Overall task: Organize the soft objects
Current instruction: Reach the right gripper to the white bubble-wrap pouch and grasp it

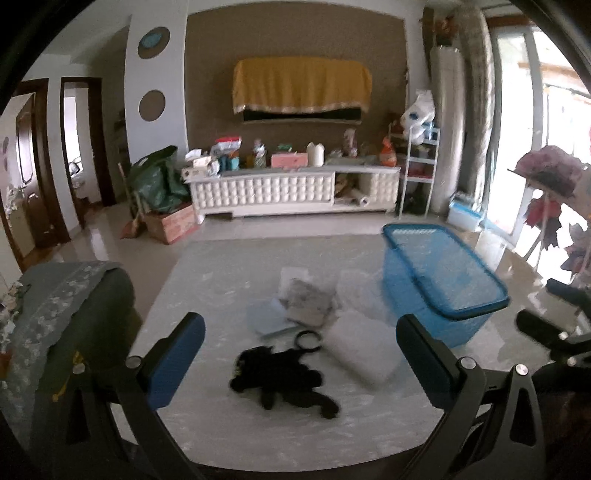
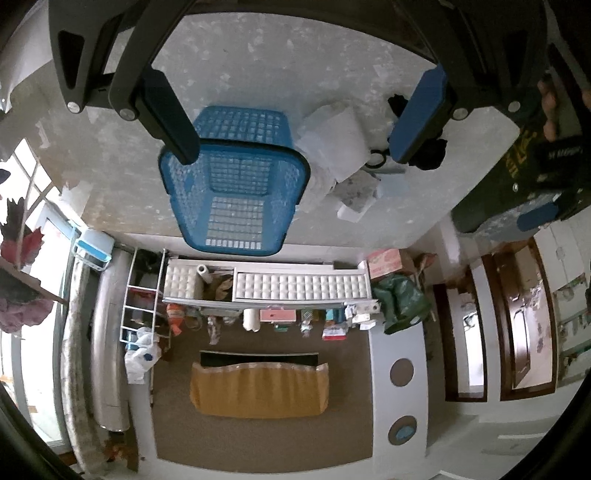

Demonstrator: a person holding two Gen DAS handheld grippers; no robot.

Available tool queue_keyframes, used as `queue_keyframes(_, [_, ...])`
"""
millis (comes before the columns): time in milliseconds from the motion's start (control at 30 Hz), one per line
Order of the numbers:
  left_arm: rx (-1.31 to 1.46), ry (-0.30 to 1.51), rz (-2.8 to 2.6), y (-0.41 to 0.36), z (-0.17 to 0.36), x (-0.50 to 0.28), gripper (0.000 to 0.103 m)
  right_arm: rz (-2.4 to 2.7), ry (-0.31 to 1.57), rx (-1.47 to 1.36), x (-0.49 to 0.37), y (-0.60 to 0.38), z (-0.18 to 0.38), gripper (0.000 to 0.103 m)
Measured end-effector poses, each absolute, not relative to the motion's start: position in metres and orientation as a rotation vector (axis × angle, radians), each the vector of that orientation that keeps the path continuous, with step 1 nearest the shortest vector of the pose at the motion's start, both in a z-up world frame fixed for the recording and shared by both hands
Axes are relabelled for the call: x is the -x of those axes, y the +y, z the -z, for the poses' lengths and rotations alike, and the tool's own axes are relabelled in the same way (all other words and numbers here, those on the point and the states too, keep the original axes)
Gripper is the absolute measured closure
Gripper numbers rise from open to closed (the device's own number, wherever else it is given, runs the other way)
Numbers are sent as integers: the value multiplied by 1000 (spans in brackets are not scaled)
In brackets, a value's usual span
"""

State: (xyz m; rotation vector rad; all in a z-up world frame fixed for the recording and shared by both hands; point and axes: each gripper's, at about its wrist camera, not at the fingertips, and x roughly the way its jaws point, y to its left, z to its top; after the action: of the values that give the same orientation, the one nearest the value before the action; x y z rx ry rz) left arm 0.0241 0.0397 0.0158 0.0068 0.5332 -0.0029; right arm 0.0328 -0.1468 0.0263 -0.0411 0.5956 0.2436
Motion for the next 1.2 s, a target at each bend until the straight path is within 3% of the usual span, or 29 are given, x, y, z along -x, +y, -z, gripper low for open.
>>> queue_keyframes(467, [-14, 720, 8, 89, 19, -68, 0, -354, 743, 175, -91, -85, -7, 0])
queue_keyframes(1200, [102, 906, -13, 154, 105, -115, 0, -464, 1077, 352, -166, -9, 74, 0])
